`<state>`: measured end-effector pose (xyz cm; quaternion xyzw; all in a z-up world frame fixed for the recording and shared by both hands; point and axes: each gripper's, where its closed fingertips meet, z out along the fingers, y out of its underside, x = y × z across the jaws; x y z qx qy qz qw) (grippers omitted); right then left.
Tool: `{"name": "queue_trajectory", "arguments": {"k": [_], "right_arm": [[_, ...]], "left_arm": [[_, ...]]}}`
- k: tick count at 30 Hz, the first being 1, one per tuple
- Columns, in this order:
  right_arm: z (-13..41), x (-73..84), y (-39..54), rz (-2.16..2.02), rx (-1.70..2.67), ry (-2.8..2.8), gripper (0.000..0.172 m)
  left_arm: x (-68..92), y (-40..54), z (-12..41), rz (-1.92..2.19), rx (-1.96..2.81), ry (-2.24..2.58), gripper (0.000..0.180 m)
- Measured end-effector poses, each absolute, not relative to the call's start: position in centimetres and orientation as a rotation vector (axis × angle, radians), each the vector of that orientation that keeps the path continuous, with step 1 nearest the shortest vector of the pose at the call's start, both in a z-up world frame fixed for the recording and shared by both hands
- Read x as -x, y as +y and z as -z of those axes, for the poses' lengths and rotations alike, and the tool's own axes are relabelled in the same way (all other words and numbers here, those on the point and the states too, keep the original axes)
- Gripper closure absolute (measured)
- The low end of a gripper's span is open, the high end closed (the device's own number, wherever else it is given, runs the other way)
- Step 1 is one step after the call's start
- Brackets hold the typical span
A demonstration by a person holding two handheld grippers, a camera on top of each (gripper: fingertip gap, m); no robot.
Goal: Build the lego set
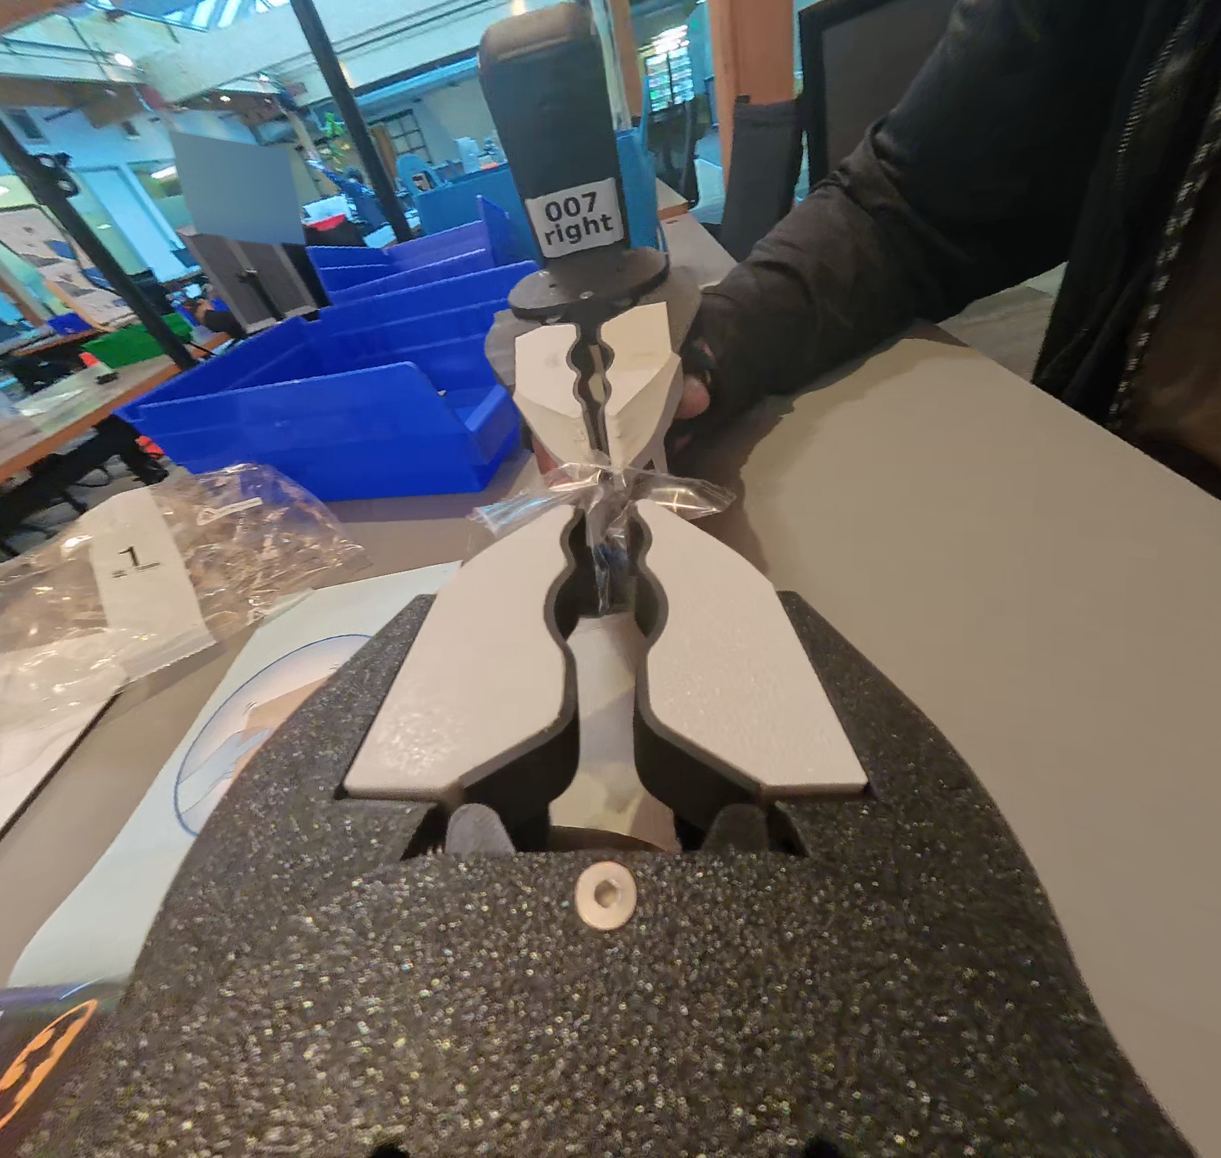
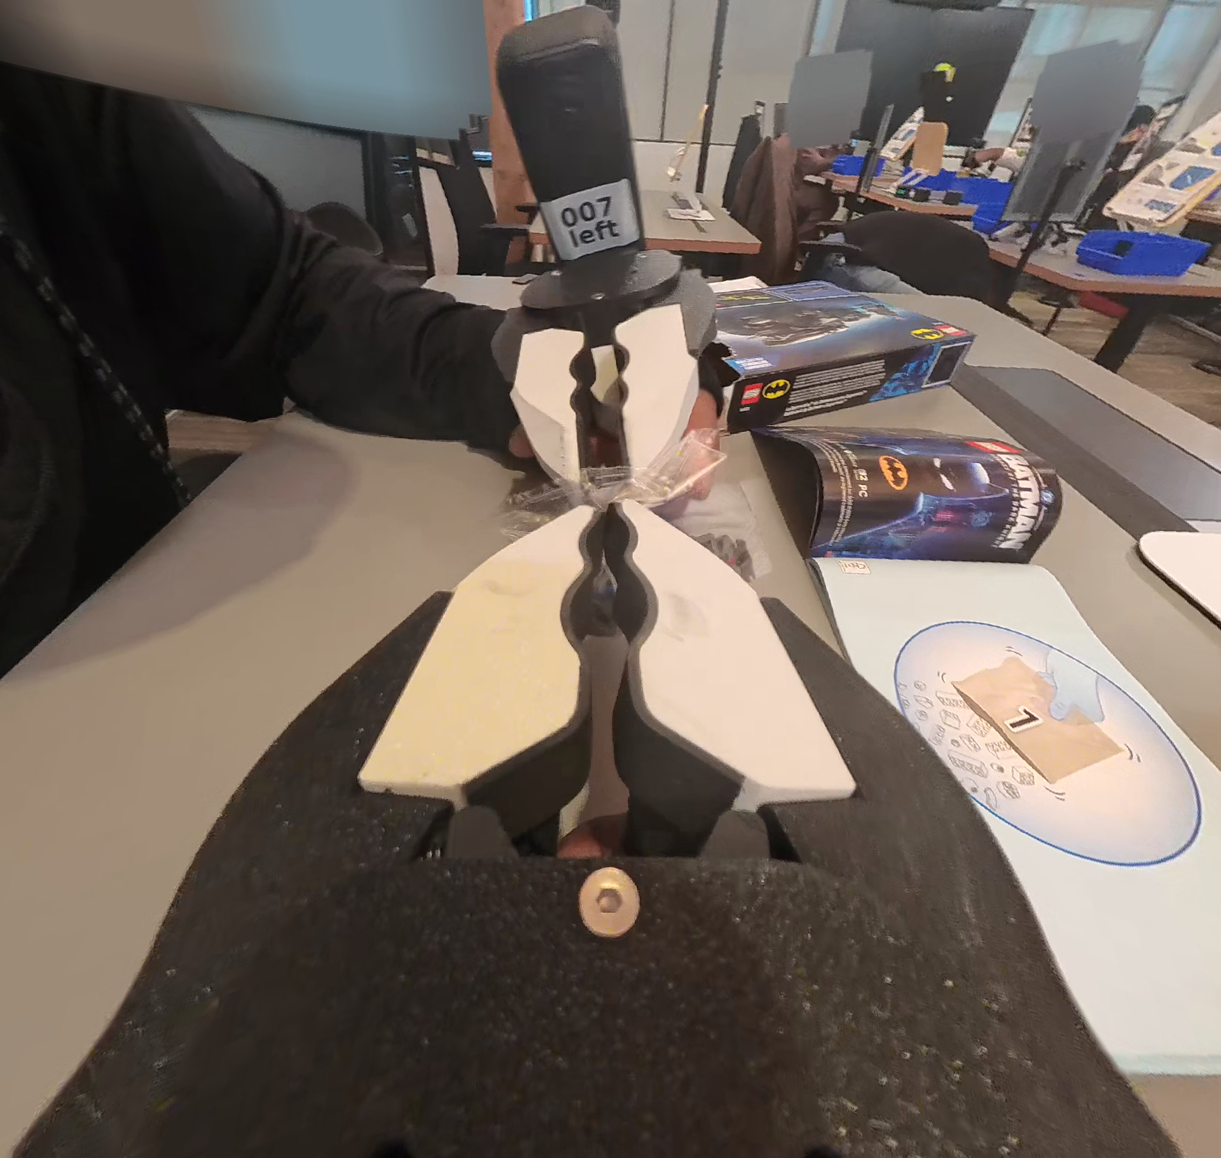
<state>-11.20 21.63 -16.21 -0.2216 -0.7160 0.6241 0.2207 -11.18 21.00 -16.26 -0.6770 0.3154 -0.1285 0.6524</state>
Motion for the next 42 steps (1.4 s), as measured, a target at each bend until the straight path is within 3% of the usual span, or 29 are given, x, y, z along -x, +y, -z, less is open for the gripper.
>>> {"name": "queue_trajectory", "arguments": {"k": [3,10,18,23,34,42], "right_arm": [[16.2,11.3,21.8,-1.742,0.634,-1.975,0.172],[16.3,11.2,21.5,-1.749,0.635,-1.989,0.171],[16.6,11.4,21.4,-1.716,0.663,-2.009,0.171],[17.2,11.7,22.1,-1.592,0.693,-1.993,0.171],[18.8,11.3,23.3,-1.146,0.459,-1.939,0.149],[19.4,11.1,22.8,-1.047,0.355,-1.945,0.146]], "left_arm": [[11.6,21.4,16.4,0.221,1.537,0.704,0.165],[11.4,21.7,16.7,0.155,1.532,0.736,0.176],[11.1,21.9,16.9,0.136,1.547,0.737,0.170],[11.4,22.6,17.4,0.070,1.591,0.714,0.180],[11.0,23.1,18.8,0.066,1.694,0.745,0.180],[10.4,22.9,20.1,0.051,1.749,0.818,0.180]]}}
